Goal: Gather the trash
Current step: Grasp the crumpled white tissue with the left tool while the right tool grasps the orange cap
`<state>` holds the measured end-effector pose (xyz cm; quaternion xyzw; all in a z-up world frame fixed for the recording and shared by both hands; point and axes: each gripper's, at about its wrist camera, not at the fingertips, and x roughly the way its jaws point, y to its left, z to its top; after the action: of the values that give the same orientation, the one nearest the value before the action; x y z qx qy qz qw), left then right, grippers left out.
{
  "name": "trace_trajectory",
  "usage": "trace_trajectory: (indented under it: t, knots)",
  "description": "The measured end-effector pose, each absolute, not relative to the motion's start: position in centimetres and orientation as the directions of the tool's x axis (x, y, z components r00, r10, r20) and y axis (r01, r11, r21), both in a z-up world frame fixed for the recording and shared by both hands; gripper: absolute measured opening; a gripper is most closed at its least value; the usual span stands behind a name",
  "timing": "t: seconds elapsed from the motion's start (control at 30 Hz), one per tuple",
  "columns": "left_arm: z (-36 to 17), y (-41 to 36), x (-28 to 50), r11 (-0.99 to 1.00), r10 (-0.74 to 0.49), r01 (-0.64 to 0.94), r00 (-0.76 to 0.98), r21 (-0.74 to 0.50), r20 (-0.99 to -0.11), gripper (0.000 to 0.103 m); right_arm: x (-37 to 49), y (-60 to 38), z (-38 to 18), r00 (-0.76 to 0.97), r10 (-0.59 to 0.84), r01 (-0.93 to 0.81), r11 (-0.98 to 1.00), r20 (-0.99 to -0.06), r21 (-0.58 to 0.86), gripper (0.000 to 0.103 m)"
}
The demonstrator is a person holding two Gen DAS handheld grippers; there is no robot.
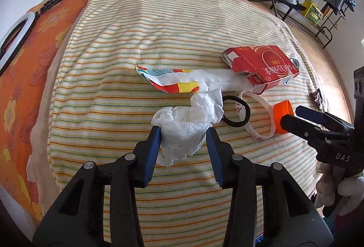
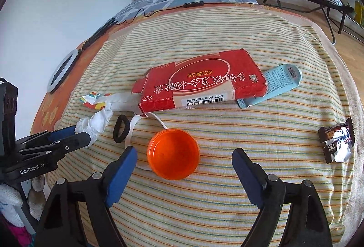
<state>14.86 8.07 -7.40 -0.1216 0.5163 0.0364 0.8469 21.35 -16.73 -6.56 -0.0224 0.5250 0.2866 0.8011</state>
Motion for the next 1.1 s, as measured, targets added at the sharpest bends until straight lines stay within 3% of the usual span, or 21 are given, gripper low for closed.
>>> trace_trajectory:
  t: [0.17,0.5,1.1]
  knots:
    - [-7.5,8.5,14.8,0.965,-0.06,-0.2,0.463,-0.17,-0.884,0.03,21.6,-16.4,-7.0,0.266,0.441,-0.484,0.83,-0.857,0.276,0.083]
    - [-6.5,8.7,14.1,0.966,-0.043,-0.201,0.491,-0.161,-0.87,0.022,21.6,-16.5,-7.1,0.257,0.448,-0.479,0.829,-0.856,0.289,0.049]
    - [-3.0,7.8,10.4,0.972,-0.057,-0.158,0.564,-0.175,-0.824,0.022,18.6,-17.6,-3.3,0.365,0.429,-0.54,0.82,-0.826,0.188,0.048]
